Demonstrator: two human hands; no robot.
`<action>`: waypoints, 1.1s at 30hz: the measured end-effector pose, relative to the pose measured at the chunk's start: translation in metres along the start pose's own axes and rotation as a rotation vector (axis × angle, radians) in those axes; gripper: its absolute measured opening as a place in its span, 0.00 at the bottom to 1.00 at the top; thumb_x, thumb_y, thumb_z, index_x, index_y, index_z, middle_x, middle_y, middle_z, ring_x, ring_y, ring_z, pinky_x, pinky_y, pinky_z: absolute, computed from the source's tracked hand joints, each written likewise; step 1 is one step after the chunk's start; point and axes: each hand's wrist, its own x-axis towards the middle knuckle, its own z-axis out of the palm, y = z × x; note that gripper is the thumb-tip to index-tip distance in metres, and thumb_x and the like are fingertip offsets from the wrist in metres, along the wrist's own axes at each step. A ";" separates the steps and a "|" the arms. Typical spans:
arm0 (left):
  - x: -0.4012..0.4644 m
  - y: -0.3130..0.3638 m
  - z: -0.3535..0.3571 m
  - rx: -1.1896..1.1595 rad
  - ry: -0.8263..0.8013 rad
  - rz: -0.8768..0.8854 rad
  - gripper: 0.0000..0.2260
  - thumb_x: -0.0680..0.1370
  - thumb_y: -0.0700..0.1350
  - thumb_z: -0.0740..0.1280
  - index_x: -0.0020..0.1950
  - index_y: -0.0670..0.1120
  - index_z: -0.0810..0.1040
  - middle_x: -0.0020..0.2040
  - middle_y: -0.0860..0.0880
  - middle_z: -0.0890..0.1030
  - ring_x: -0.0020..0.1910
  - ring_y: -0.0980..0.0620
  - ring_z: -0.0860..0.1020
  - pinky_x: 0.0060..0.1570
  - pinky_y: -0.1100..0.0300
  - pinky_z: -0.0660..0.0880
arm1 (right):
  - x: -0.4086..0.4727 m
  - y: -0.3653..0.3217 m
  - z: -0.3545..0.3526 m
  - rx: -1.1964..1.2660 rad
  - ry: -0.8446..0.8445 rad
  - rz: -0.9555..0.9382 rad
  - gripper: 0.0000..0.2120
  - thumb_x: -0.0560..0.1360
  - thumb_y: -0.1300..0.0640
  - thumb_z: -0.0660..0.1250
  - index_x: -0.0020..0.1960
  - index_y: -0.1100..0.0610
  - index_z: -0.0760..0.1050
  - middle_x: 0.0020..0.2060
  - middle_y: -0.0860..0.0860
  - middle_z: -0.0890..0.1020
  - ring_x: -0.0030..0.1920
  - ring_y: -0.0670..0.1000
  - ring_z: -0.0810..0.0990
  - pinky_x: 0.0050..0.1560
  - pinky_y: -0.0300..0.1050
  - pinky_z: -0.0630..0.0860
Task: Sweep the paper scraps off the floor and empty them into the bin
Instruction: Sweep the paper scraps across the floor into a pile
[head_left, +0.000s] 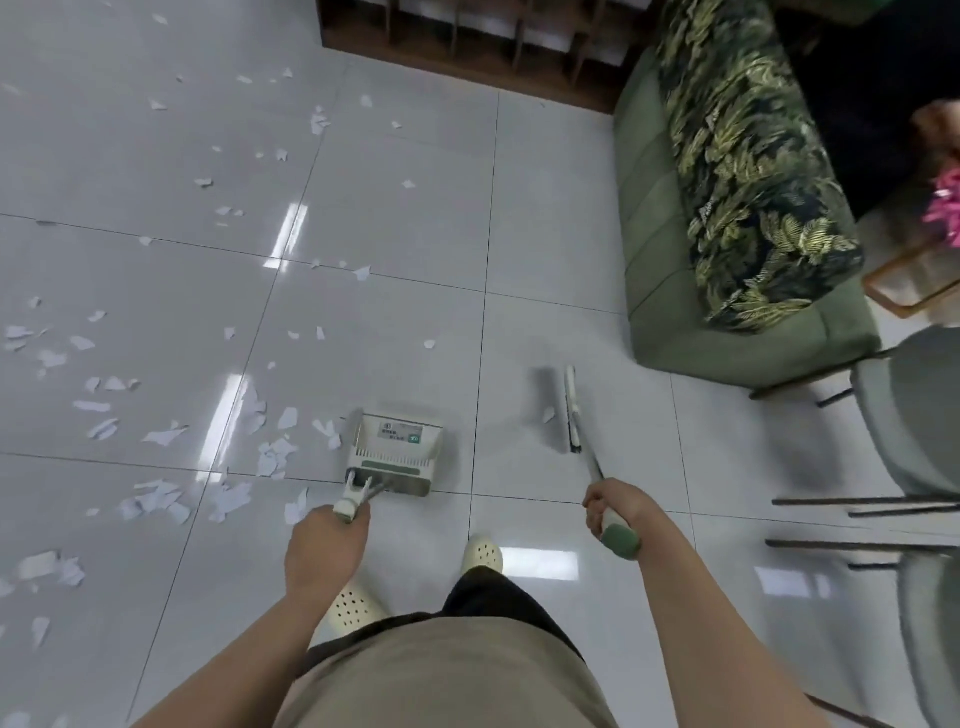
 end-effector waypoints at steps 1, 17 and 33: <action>0.000 0.006 0.004 0.021 -0.001 0.007 0.18 0.81 0.54 0.66 0.38 0.41 0.78 0.33 0.47 0.77 0.34 0.50 0.75 0.33 0.57 0.68 | 0.006 -0.005 -0.008 -0.002 0.018 0.004 0.09 0.75 0.69 0.58 0.40 0.58 0.65 0.19 0.51 0.67 0.16 0.45 0.64 0.18 0.33 0.65; -0.013 0.071 0.079 -0.060 0.152 -0.289 0.23 0.80 0.56 0.66 0.32 0.42 0.72 0.28 0.46 0.75 0.30 0.47 0.75 0.29 0.57 0.65 | 0.084 -0.098 0.030 -0.889 -0.228 0.207 0.15 0.69 0.70 0.62 0.55 0.67 0.70 0.28 0.55 0.74 0.23 0.48 0.71 0.25 0.40 0.72; -0.003 0.103 0.073 -0.258 0.380 -0.437 0.22 0.80 0.54 0.66 0.33 0.39 0.74 0.30 0.44 0.78 0.31 0.44 0.77 0.30 0.56 0.70 | 0.044 -0.193 0.125 -0.415 -0.530 0.187 0.13 0.75 0.69 0.58 0.38 0.55 0.62 0.22 0.46 0.62 0.17 0.43 0.61 0.16 0.33 0.62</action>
